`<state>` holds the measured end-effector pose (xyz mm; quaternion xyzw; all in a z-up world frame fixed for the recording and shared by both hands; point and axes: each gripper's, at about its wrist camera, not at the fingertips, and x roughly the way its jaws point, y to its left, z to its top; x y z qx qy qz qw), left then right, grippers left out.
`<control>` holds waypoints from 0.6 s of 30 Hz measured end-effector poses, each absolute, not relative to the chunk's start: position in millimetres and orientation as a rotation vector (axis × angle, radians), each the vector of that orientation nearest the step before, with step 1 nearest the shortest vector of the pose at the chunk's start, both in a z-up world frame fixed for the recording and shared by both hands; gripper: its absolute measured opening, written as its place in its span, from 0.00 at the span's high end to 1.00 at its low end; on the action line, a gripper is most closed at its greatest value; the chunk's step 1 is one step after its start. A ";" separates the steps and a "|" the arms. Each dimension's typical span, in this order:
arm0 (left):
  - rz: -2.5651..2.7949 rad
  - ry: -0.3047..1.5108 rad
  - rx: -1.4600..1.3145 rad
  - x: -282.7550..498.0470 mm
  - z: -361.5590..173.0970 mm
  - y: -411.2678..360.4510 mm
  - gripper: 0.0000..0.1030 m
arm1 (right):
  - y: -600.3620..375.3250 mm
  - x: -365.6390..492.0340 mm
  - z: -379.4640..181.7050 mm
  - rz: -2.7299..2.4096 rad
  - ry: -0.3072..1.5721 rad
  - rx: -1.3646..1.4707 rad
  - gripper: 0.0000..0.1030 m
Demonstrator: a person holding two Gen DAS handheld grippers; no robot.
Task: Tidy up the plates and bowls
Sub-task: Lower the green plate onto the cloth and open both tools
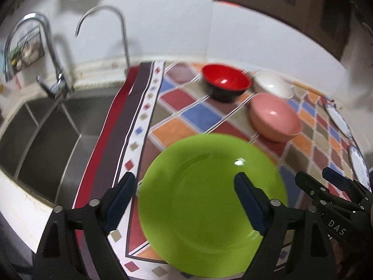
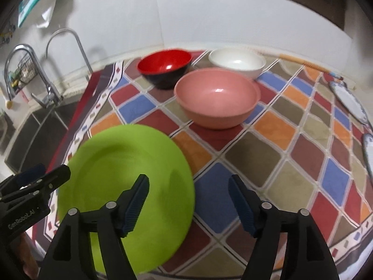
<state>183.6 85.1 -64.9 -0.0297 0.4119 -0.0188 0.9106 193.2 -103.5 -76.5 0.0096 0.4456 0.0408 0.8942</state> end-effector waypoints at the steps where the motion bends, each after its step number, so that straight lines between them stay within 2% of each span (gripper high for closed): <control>1: -0.050 0.835 -0.053 182.5 -60.1 81.6 0.11 | -106.8 189.2 -70.8 0.075 0.909 0.025 0.27; 6: -0.110 0.772 -0.018 178.2 -39.2 63.8 0.02 | -124.3 172.1 -46.0 0.018 0.836 0.050 0.20; 18: -0.256 0.684 0.066 177.4 -12.1 -3.2 0.00 | -180.4 135.2 -7.6 -0.166 0.724 0.082 0.14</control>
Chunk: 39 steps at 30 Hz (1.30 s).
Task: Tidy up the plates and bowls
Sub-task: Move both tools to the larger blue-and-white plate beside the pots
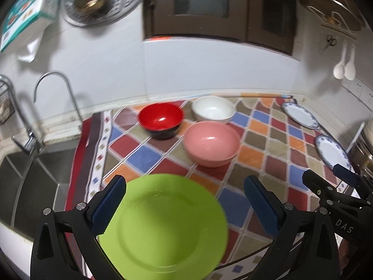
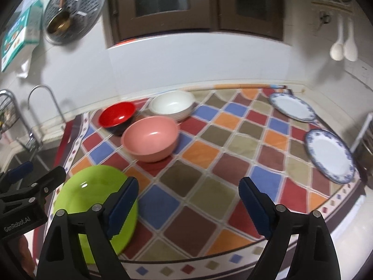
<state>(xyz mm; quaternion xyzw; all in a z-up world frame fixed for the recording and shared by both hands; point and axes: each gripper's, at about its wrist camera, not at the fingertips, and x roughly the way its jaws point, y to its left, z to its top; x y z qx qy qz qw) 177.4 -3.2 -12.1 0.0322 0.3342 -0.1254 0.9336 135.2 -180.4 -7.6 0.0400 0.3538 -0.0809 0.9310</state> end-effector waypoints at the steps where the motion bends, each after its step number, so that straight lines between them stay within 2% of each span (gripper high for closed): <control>1: -0.268 0.675 0.071 177.8 -9.5 -10.8 0.00 | -185.8 133.2 -5.5 -0.178 0.720 0.086 0.14; 17: -0.461 0.629 0.116 189.4 9.2 -123.8 0.00 | -278.7 106.4 20.5 -0.361 0.637 0.128 0.14; 34: -0.664 0.642 0.189 197.6 -6.8 -253.9 0.01 | -386.9 82.5 13.5 -0.611 0.605 0.176 0.14; 39: -0.712 0.654 0.209 201.1 -10.2 -288.4 0.05 | -416.3 74.7 9.5 -0.701 0.601 0.186 0.14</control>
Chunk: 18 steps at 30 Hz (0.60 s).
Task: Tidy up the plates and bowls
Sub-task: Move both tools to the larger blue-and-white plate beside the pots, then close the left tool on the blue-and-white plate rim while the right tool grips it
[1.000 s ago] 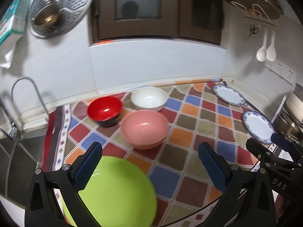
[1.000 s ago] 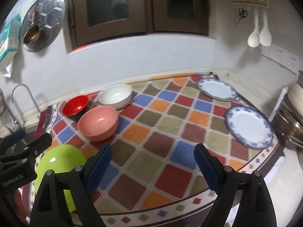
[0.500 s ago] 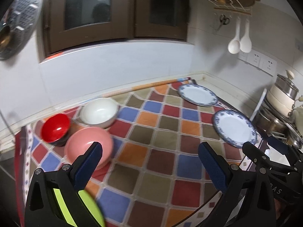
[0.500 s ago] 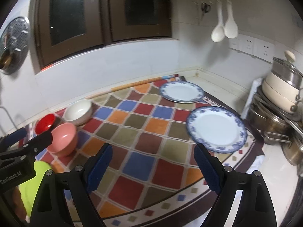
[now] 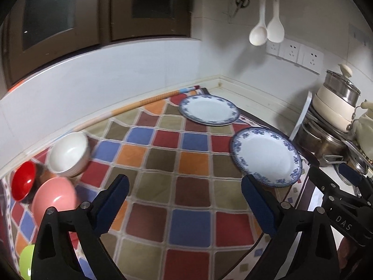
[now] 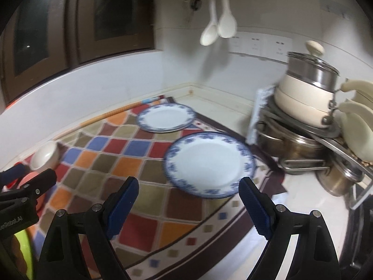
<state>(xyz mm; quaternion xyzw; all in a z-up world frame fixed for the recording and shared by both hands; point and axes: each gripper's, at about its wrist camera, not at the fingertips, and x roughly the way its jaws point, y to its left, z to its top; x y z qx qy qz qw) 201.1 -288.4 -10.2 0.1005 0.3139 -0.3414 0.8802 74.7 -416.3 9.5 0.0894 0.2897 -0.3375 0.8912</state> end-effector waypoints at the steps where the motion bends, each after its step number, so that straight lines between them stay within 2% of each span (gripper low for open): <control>1: -0.719 0.653 0.214 201.2 -10.2 -295.0 0.05 | -421.6 73.4 8.8 -0.715 0.601 0.187 0.14; 12: -0.790 0.670 0.272 223.3 -19.8 -370.4 0.13 | -480.6 74.8 0.4 -0.831 0.564 0.215 0.15; 18: -0.831 0.715 0.322 240.1 -41.5 -410.5 0.20 | -503.5 83.5 -13.7 -0.880 0.548 0.212 0.16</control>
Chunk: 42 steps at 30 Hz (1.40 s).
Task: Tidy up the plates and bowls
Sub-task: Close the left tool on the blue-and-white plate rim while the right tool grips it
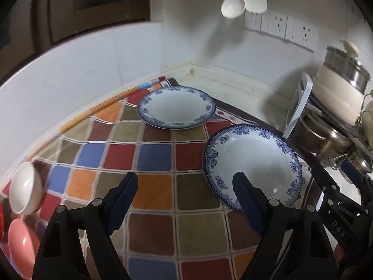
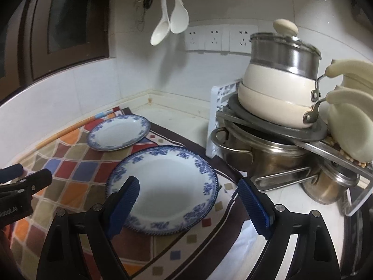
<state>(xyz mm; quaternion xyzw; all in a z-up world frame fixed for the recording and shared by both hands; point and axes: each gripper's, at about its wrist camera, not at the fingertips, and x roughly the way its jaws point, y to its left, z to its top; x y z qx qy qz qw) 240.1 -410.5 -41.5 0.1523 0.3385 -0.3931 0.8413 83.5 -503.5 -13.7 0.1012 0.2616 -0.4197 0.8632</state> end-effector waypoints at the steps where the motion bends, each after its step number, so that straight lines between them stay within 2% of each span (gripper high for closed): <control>1: -0.835 0.720 0.331 242.0 -45.8 -416.4 0.20 | -506.2 84.8 -16.4 -0.889 0.550 0.213 0.17; 14: -0.886 0.797 0.401 274.8 -101.5 -474.0 0.35 | -552.7 112.0 -69.0 -0.955 0.659 0.248 0.35; 28: -0.935 0.823 0.419 287.8 -125.8 -508.8 0.49 | -585.7 125.1 -100.0 -0.946 0.749 0.346 0.50; 33: -0.961 0.853 0.413 292.5 -130.3 -516.1 0.57 | -590.2 128.0 -103.1 -0.952 0.764 0.350 0.50; 42: -0.992 0.894 0.421 294.2 -138.1 -525.1 0.62 | -601.6 131.9 -110.4 -0.950 0.790 0.378 0.52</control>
